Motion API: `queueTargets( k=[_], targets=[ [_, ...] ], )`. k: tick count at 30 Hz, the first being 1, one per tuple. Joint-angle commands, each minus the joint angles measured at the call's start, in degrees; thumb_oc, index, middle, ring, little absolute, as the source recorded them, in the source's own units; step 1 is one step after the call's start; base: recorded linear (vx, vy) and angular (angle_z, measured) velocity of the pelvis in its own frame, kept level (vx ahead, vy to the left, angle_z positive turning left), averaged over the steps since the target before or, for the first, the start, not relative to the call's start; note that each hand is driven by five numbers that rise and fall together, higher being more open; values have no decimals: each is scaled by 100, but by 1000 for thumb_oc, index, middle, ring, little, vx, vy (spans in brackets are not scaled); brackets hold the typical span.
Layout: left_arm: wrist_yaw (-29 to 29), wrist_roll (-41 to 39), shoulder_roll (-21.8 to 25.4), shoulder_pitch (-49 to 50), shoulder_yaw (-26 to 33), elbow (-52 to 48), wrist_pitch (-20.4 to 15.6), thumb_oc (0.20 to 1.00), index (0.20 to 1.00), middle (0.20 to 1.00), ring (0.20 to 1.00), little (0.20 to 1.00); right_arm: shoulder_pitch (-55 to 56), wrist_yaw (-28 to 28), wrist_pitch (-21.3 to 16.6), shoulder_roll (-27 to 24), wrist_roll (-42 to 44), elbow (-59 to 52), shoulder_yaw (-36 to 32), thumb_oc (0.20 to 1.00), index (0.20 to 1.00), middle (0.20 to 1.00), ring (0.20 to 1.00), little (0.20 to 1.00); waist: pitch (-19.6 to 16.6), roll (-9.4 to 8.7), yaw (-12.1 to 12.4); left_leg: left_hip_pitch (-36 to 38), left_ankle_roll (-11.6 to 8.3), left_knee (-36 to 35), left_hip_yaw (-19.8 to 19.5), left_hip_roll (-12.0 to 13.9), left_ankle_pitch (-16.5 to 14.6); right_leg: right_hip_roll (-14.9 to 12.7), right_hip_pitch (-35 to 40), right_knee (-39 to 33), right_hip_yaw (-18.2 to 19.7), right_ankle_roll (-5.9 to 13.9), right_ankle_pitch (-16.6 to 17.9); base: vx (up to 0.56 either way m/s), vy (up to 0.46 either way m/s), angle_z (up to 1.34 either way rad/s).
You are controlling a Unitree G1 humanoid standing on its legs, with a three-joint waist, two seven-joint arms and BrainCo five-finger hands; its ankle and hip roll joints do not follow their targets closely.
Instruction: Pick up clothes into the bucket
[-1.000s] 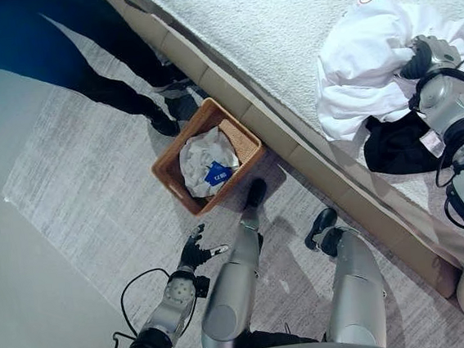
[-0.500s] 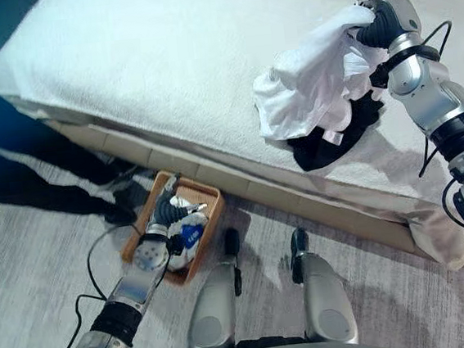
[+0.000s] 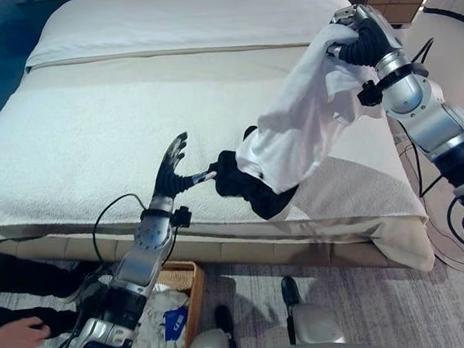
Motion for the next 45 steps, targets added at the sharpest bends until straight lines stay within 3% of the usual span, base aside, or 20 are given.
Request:
queueTargets(
  k=[1, 8, 12, 21, 27, 28, 29, 30, 32, 33, 34, 35, 42, 43, 45],
  targets=[
    [-105, -143, 87, -665, -445, 20, -120, 1000, 1000, 1000, 1000, 1000, -459, 430, -370, -114, 1080, -410, 85, 200, 200, 200, 200, 200, -685, -205, -50, -221, -152, 389, -35, 74, -463, -61, -32, 480, -13, 223, -588, 51, -14, 7],
    [-111, -122, -130, -1422, -879, 442, -33, 1000, 1000, 1000, 1000, 1000, -517, 887, -406, -138, 1983, -1068, 353, 200, 200, 200, 200, 200, -882, -201, -163, -47, -176, 309, 4, 107, -467, -38, 138, 392, -56, 201, -599, 47, -14, 1],
    [-280, -494, -335, -1928, -1361, 725, 9, 1000, 1000, 1000, 1000, 1000, -698, 1078, -421, -151, 2296, -1474, 657, 200, 200, 200, 200, 200, -964, -187, -235, 26, -190, 278, -25, 120, -463, -25, 221, 426, -116, 183, -652, 38, -12, 1],
    [-821, -1515, -725, -2454, -2358, 956, 190, 1000, 1000, 1000, 1000, 1000, -896, 1093, -478, -81, 2542, -1796, 964, 200, 200, 200, 200, 200, -1031, -123, -318, 86, -213, 286, -139, 114, -466, -38, 387, 435, -251, 166, -735, 28, -11, 6],
    [-1077, -1639, -759, -2487, -2653, 1100, 346, 1000, 1000, 1000, 1000, 1000, -738, 998, -539, -93, 2580, -1969, 756, 200, 200, 200, 200, 200, -1021, -83, -338, 100, -224, 276, -194, 118, -455, -47, 448, 413, -330, 162, -766, 10, -3, 9],
    [-1181, -1919, -754, -2389, -2722, 1148, 409, 313, 313, 313, 313, 313, -660, 926, -547, -60, 2551, -1985, 632, 200, 200, 200, 200, 200, -1019, -66, -338, 94, -223, 287, -214, 114, -457, -54, 455, 414, -351, 160, -774, 0, 0, 0],
    [-1182, -1921, -752, -2388, -2725, 1148, 409, 313, 313, 313, 313, 313, -653, 926, -546, -60, 2550, -1988, 626, 200, 200, 200, 200, 200, -1020, -69, -337, 93, -223, 287, -215, 114, -457, -54, 455, 414, -353, 160, -774, 0, 0, 0],
    [-1238, -2097, -712, -2285, -2740, 1157, 446, 200, 200, 200, 200, 200, -547, 834, -563, 1, 2473, -1940, 471, 200, 200, 200, 200, 200, -1009, -48, -333, 94, -221, 288, -227, 111, -457, -60, 472, 410, -368, 156, -784, 0, 0, 0],
    [-1269, -2191, -658, -2211, -2738, 1088, 459, 200, 200, 200, 200, 200, -451, 789, -565, 19, 2421, -1947, 356, 200, 200, 200, 200, 200, -1007, -43, -330, 97, -220, 289, -240, 107, -457, -62, 482, 410, -376, 153, -790, 8, 3, 5],
    [-1262, -2346, -597, -2013, -2628, 1036, 469, 200, 200, 200, 200, 200, -270, 698, -574, 54, 2305, -1921, 148, 319, 319, 319, 319, 319, -1002, -35, -311, 93, -218, 292, -258, 109, -459, -62, 495, 413, -391, 145, -805, 5, -3, 6],
    [-1262, -2347, -591, -2006, -2634, 1030, 471, 200, 200, 200, 200, 200, -254, 697, -571, 57, 2301, -1930, 137, 602, 602, 602, 602, 602, -1007, -40, -310, 92, -218, 292, -259, 108, -460, -62, 495, 413, -392, 145, -806, 7, -6, 9],
    [-1274, -2397, -553, -1903, -2578, 963, 483, 200, 200, 200, 200, 200, -142, 670, -569, 63, 2245, -1938, 21, 1000, 1000, 1000, 1000, 1000, -1005, -45, -299, 88, -215, 295, -270, 107, -461, -67, 496, 413, -397, 143, -806, 6, -4, 8],
    [-1073, -2339, -232, -675, -1539, 202, 457, 200, 200, 200, 200, 200, 1559, 327, -573, 189, 1798, -1970, -1542, 1000, 1000, 1000, 1000, 1000, -966, -59, -176, 51, -188, 321, -376, 89, -485, -95, 542, 410, -488, 123, -848, 6, -1, 7],
    [-995, -2083, -13, -189, -983, -243, 390, 200, 200, 200, 200, 200, 2355, 219, -577, 402, 1722, -1864, -2225, 1000, 1000, 1000, 1000, 1000, -955, -74, -117, -14, -176, 341, -413, 75, -451, -107, 509, 415, -523, 110, -825, 0, 0, 0],
    [-1034, -1993, 72, 60, -785, -474, 383, 200, 200, 200, 200, 200, 2714, 237, -566, 533, 1752, -1850, -2471, 1000, 1000, 1000, 1000, 1000, -962, -83, -91, 14, -176, 340, -438, 80, -504, -104, 547, 413, -547, 113, -877, 19, -5, 2]
  ],
)
